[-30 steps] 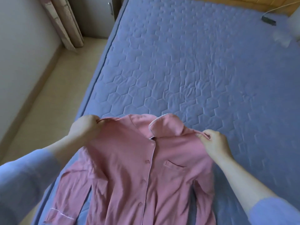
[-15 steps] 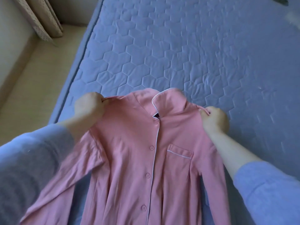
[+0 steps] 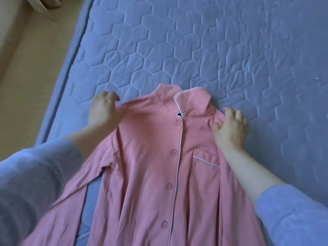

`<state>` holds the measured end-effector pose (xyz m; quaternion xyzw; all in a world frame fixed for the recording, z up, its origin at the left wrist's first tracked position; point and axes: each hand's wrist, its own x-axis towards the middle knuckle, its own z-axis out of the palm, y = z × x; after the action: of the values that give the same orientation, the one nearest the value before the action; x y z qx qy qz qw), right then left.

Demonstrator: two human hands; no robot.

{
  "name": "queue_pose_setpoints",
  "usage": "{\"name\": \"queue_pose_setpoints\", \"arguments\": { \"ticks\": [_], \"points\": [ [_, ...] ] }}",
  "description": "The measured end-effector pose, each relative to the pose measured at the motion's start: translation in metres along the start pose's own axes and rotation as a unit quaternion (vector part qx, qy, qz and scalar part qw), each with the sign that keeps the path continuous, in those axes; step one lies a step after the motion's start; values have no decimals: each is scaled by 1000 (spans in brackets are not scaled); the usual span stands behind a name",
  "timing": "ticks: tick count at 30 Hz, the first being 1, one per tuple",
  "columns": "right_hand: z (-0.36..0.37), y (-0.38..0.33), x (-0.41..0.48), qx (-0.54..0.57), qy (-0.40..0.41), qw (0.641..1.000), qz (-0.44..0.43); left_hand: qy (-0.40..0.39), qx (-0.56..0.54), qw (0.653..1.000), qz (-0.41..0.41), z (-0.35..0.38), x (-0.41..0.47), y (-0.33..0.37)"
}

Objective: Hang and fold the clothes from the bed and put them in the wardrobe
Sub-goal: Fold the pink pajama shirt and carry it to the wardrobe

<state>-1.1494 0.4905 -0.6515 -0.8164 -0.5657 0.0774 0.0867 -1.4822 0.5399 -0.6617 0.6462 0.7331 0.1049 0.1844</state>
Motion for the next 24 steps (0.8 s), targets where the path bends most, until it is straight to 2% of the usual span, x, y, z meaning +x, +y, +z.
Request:
{"name": "queue_pose_setpoints", "arguments": {
  "ticks": [2,4,9,13,19,24],
  "points": [
    [4,-17,-26,24,-18,996,-86,4,-14,1000,-7,-6,-21,-13],
    [8,-37,-53,50,-64,989,-122,-3,-16,1000,-26,-12,-46,-30],
    [14,-82,-108,123,-149,970,-146,-25,-40,993,-109,-26,-114,-69],
    [20,-114,-136,144,-176,964,-133,-50,-51,986,-153,-24,-163,-97],
    [40,-160,-162,149,-255,939,-174,-41,-52,973,-222,-16,-199,-141],
    [58,-182,-175,105,-235,942,-214,-52,-113,964,-233,-15,-201,-160]
  ]
}}
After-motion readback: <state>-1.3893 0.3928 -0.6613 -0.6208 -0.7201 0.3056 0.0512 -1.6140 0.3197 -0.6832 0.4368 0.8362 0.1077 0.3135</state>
